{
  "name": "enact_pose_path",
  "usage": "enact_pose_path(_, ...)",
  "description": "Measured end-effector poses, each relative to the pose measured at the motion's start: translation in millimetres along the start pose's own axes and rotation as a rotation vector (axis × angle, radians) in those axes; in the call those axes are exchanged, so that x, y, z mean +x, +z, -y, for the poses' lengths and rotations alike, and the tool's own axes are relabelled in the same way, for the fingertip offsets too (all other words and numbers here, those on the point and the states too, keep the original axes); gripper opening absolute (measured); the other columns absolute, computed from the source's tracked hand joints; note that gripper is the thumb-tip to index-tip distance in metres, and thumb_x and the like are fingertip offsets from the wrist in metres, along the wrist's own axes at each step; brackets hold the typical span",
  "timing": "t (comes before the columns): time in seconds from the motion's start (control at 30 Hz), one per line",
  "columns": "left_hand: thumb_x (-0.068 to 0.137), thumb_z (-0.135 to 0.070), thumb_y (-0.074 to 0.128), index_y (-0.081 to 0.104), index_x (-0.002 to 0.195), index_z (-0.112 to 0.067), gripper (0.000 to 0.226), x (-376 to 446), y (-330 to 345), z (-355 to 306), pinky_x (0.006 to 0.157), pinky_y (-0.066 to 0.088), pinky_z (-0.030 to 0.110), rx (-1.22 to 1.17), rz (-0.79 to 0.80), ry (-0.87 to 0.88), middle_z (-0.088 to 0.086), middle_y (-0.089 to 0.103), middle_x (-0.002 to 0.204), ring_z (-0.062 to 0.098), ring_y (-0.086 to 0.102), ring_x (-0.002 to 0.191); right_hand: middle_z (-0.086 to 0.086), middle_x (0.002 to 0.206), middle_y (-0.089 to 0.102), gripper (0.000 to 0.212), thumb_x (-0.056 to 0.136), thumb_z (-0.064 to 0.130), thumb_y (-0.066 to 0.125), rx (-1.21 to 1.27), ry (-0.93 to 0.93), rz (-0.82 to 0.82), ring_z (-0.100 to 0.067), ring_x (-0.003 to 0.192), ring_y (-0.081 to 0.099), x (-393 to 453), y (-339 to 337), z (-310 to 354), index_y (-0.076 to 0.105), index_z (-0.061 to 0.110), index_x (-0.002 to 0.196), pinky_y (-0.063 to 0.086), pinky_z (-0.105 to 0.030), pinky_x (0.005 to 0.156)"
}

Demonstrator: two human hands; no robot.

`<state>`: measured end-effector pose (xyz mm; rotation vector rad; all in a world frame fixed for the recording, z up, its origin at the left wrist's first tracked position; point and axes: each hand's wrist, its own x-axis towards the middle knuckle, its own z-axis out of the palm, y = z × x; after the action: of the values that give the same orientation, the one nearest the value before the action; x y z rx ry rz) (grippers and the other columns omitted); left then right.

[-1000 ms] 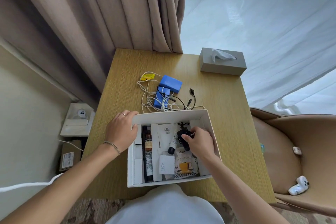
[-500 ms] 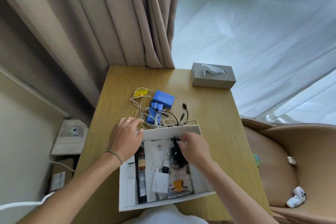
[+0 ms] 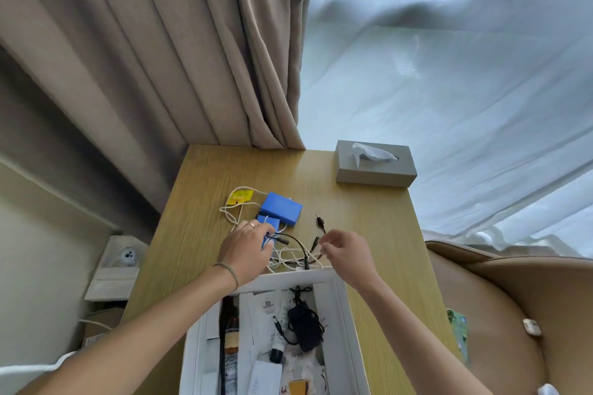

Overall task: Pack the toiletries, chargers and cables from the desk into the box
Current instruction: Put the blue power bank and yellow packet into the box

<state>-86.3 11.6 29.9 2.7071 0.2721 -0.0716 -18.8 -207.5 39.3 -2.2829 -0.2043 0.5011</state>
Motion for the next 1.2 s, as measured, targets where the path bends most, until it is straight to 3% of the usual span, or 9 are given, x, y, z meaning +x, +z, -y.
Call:
enact_pose_path(0.13, 0.096, -0.028, 0.053, 0.061, 0.126, -0.025, 0.031, 35.4, 13.1, 0.3, 0.090, 0.049, 0.036, 0.062, 0.063, -0.031, -0.004, 0.062, 0.122, 0.019, 0.049, 0.119, 0.004, 0.102, 0.076, 0.025, 0.092, 0.015, 0.055, -0.056, -0.012, 0.038, -0.010, 0.094, 0.069, 34.8, 6.7, -1.4, 0.076, 0.021, 0.104, 0.057, -0.029, 0.081)
enact_pose_path(0.27, 0.095, -0.025, 0.051, 0.058, 0.129, -0.026, 0.035, 69.5, 25.2, 2.3, 0.093, 0.049, 0.037, 0.151, 0.124, -0.030, -0.002, 0.058, 0.128, 0.019, 0.046, 0.124, 0.006, 0.085, 0.076, 0.026, 0.089, 0.015, 0.054, -0.051, -0.006, 0.061, -0.013, 0.082, 0.072, 60.5, 14.2, -2.8, 0.077, 0.020, 0.102, 0.060, -0.034, 0.077)
enact_pose_path(0.37, 0.092, -0.020, 0.052, 0.056, 0.132, -0.026, 0.041, 94.2, 32.8, 3.4, 0.098, 0.045, 0.036, 0.256, 0.161, -0.009, 0.000, 0.056, 0.129, 0.020, 0.047, 0.121, 0.006, 0.084, 0.076, 0.025, 0.089, 0.014, 0.055, -0.034, -0.004, 0.074, -0.015, 0.080, 0.073, 72.5, 19.7, -8.9, 0.077, 0.020, 0.101, 0.061, -0.037, 0.076)
enact_pose_path(0.57, 0.088, -0.031, 0.061, 0.039, 0.148, -0.023, 0.065, 137.6, 48.5, -3.3, 0.104, 0.037, 0.040, 0.418, 0.234, 0.010, 0.008, 0.041, 0.145, 0.026, 0.038, 0.133, 0.007, 0.093, 0.075, 0.024, 0.091, 0.015, 0.056, -0.003, 0.000, 0.096, -0.007, 0.083, 0.070, 82.4, 24.7, -26.8, 0.077, 0.022, 0.100, 0.059, -0.030, 0.078)
enact_pose_path(0.73, 0.080, -0.024, 0.074, 0.041, 0.140, -0.023, 0.069, 160.2, 64.8, -7.8, 0.105, 0.036, 0.044, 0.540, 0.332, 0.017, 0.011, 0.041, 0.143, 0.029, 0.038, 0.132, 0.012, 0.097, 0.075, 0.021, 0.094, 0.017, 0.059, 0.029, -0.003, 0.083, 0.000, 0.091, 0.068, 86.1, 20.6, -39.2, 0.076, 0.026, 0.100, 0.058, -0.026, 0.081)
enact_pose_path(0.9, 0.078, -0.021, 0.074, 0.046, 0.132, -0.022, 0.061, 172.2, 71.7, -7.2, 0.103, 0.037, 0.048, 0.549, 0.349, 0.027, 0.011, 0.041, 0.140, 0.031, 0.040, 0.129, 0.010, 0.095, 0.076, 0.020, 0.095, 0.015, 0.060, 0.083, 0.005, 0.086, -0.004, 0.092, 0.070, 87.9, 15.9, -43.6, 0.077, 0.024, 0.099, 0.059, -0.031, 0.085)
enact_pose_path(1.03, 0.074, -0.025, 0.073, 0.044, 0.128, -0.025, 0.061, 165.8, 66.2, 4.1, 0.090, 0.044, 0.044, 0.469, 0.231, 0.119, 0.009, 0.043, 0.131, 0.029, 0.042, 0.119, 0.012, 0.090, 0.076, 0.018, 0.094, 0.016, 0.062, 0.089, -0.010, 0.079, -0.002, 0.088, 0.069, 88.8, 16.3, -41.9, 0.077, 0.025, 0.096, 0.059, -0.031, 0.082)
enact_pose_path(1.2, 0.058, -0.030, 0.079, 0.050, 0.119, -0.026, 0.068, 140.9, 36.1, 17.7, 0.076, 0.045, 0.037, 0.223, -0.177, 0.179, 0.001, 0.047, 0.115, 0.023, 0.048, 0.101, 0.012, 0.087, 0.075, 0.018, 0.094, 0.014, 0.062, 0.112, -0.016, 0.065, -0.002, 0.085, 0.070, 91.5, 22.0, -35.3, 0.076, 0.025, 0.094, 0.059, -0.030, 0.081)
